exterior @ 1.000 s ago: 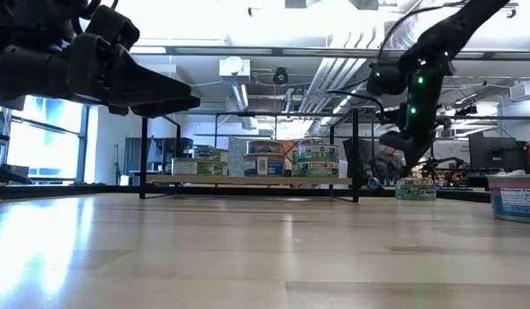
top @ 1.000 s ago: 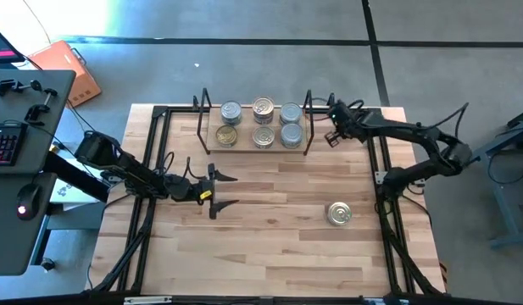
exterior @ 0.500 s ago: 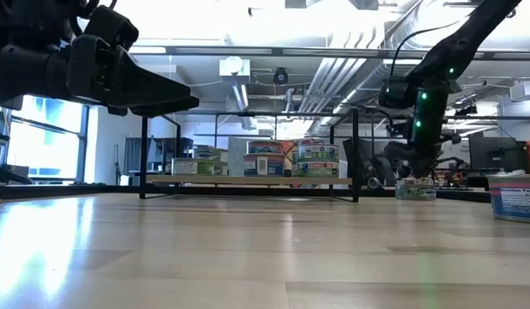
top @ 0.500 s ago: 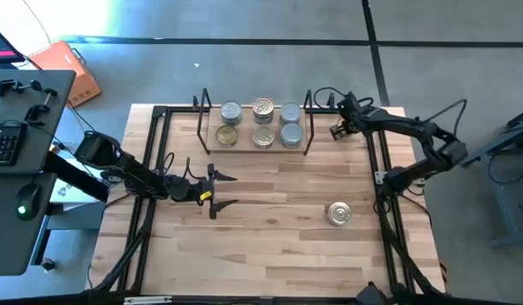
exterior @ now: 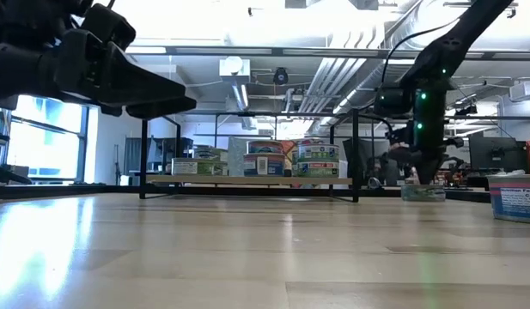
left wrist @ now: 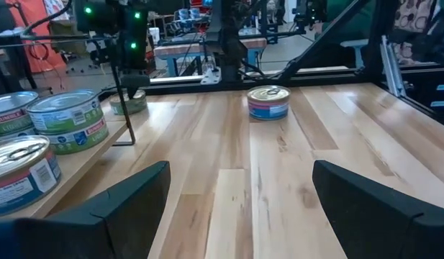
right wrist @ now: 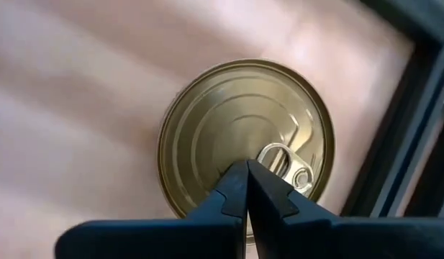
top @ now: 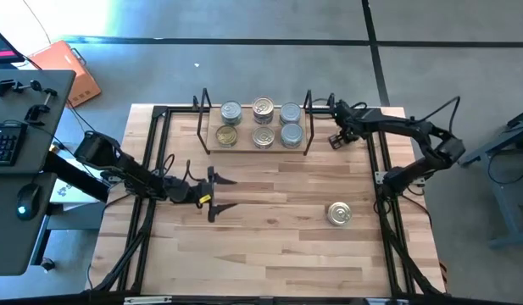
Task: Stack canned seafood by type on shelf
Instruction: Stack the green tuna can on top of the green tuna can on the shelf
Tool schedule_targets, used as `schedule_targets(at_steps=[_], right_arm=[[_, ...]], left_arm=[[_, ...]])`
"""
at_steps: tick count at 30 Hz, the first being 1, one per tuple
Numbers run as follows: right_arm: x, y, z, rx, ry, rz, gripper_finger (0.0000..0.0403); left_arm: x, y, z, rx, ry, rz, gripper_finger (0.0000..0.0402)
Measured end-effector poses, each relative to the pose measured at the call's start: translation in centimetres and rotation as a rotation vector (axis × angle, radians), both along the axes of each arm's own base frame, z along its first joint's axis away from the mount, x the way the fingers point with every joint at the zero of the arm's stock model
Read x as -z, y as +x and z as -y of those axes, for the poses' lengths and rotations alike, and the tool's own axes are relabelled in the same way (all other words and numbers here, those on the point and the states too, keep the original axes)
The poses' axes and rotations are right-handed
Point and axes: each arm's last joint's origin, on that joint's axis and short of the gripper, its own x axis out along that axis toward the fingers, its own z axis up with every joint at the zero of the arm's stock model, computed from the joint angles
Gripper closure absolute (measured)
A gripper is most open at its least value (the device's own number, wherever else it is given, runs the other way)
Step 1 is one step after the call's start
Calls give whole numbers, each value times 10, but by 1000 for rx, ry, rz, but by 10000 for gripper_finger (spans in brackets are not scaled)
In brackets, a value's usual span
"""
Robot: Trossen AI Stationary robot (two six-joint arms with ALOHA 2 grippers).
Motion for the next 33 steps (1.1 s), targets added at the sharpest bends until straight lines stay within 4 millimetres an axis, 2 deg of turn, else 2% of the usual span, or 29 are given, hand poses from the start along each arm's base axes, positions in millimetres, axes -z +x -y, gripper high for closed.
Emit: schedule_targets(at_steps=[11,19,23,28,33], right_arm=[[2,35,-72,-63,151,-73,403],[2,61,-136,-128,120,-20,403],[3,72,-165,-165,124,66,403],[2,89,-196,-237,173,257,403],[10,112,-216,-351,222,431,403]], left_arm=[[0,-3,11,29,-4,1,67],[1,-7,20,47,-51,-1,67],[4,-9,24,32,-102,-32,67],[16,-13,25,-17,-180,-131,67],[31,-19,22,-79,-252,-265,67]])
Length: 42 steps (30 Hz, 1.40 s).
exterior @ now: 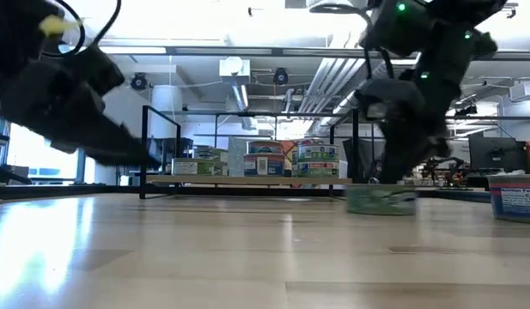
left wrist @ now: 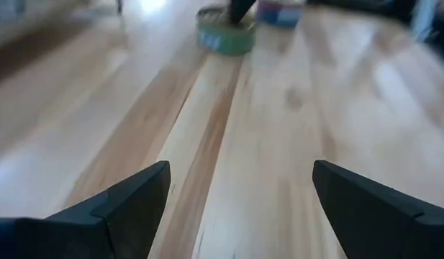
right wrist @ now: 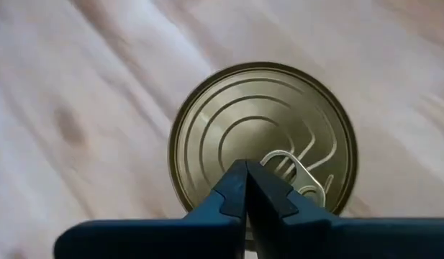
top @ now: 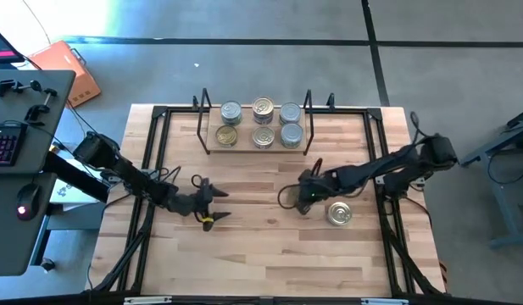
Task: Stack canned seafood by type on shelf
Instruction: Stack the green tuna can on top of the green tuna can on the shelf
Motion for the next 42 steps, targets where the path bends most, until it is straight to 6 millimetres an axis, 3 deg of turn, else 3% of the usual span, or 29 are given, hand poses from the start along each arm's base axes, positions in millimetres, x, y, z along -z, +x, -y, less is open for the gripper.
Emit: schedule_targets(at_steps=[9,19,23,30,34,38,42], right_arm=[[25,56,-13,-102,-53,287,403],[25,152,-26,-172,-180,369,403],[16,176,-33,-250,-230,406,403],[-22,181,-35,-373,-336,439,403],[-24,166,-28,-441,-355,287,394],[-31,155,-17,-549,-324,190,337],[-18,151,-9,-701,-342,105,236]], left_arm=[[7,-5,1,-29,-42,-65,67],[-2,3,-5,-89,-97,40,67],[-3,5,-10,-92,-129,34,67],[-2,8,-18,-76,-151,12,67],[1,6,-20,-68,-137,-36,67],[3,2,-20,-69,-138,-85,67],[6,-1,-19,-65,-146,-129,67]])
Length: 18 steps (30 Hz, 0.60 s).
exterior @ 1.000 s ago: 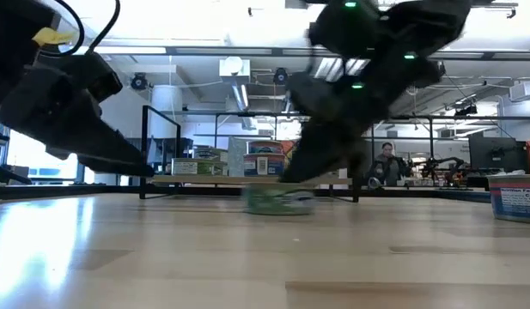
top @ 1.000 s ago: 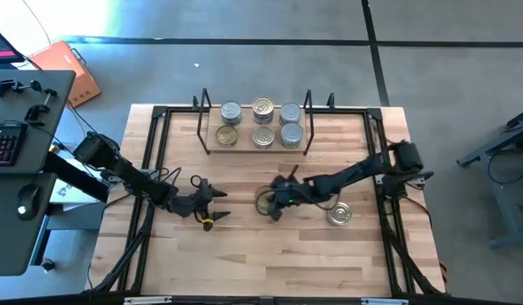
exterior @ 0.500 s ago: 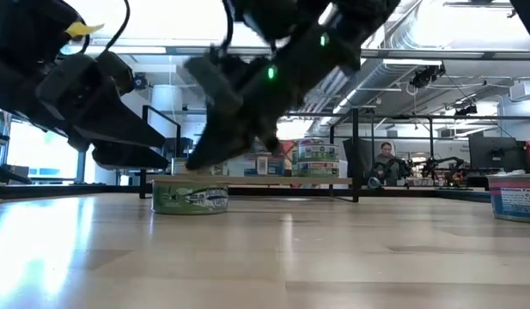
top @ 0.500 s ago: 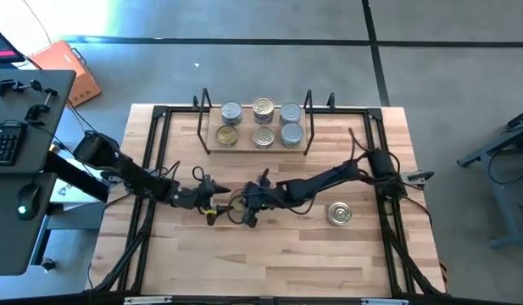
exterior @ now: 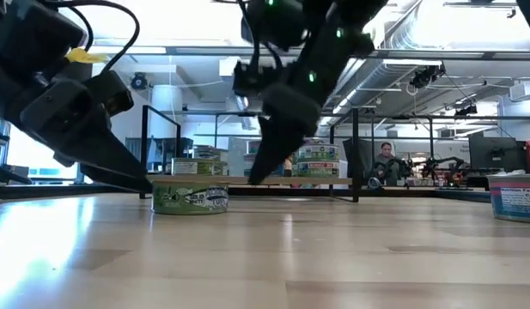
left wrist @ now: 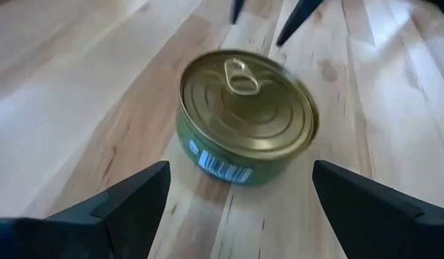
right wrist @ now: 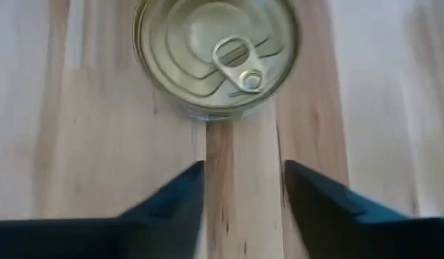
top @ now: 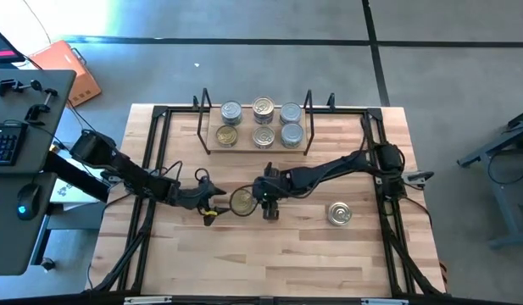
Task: Stack canned seafood by type on shelf
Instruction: Stack the green tuna can on top of the green tuna can on the shelf
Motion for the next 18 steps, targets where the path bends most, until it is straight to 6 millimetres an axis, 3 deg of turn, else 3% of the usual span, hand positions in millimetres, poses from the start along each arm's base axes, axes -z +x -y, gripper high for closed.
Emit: schedule_targets(at_steps=[5,9,18], right_arm=[[23,9,1,-125,-69,53,96],[34,23,5,-104,-4,167,20],[55,42,7,-125,54,344,14]], left_arm=[[2,-1,0,-13,-10,-11,67],[2,-1,-1,-30,12,-8,67],[3,0,-4,-7,51,-27,68]])
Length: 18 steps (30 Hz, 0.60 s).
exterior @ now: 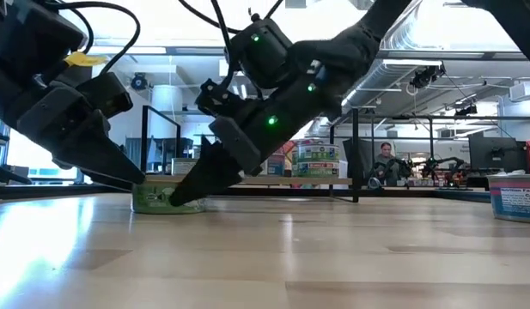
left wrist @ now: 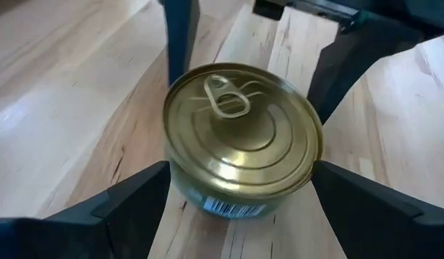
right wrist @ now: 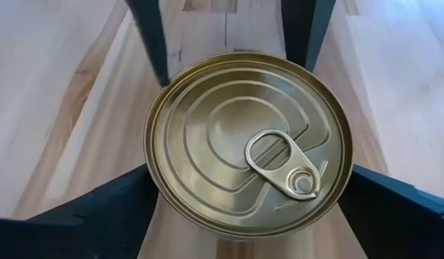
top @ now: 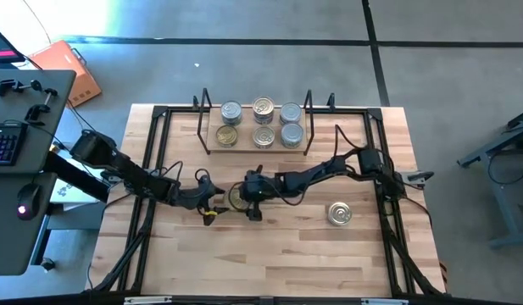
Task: Stack canned seafood by type on shelf
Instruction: Stack the green tuna can on top of the green tuna can on the shelf
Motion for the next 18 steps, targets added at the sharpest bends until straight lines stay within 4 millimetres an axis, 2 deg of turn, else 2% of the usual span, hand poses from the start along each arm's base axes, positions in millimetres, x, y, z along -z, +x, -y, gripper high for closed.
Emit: schedule_targets(at_steps=[7,14,18], right_arm=[[10,4,-1,4,-13,37,17],[9,4,-3,42,-9,35,59],[4,1,-9,82,-25,15,64]], left_arm=[[4,0,0,-9,9,-15,98],[-3,-5,3,18,36,-13,106],[-5,-14,3,13,42,-97,107]])
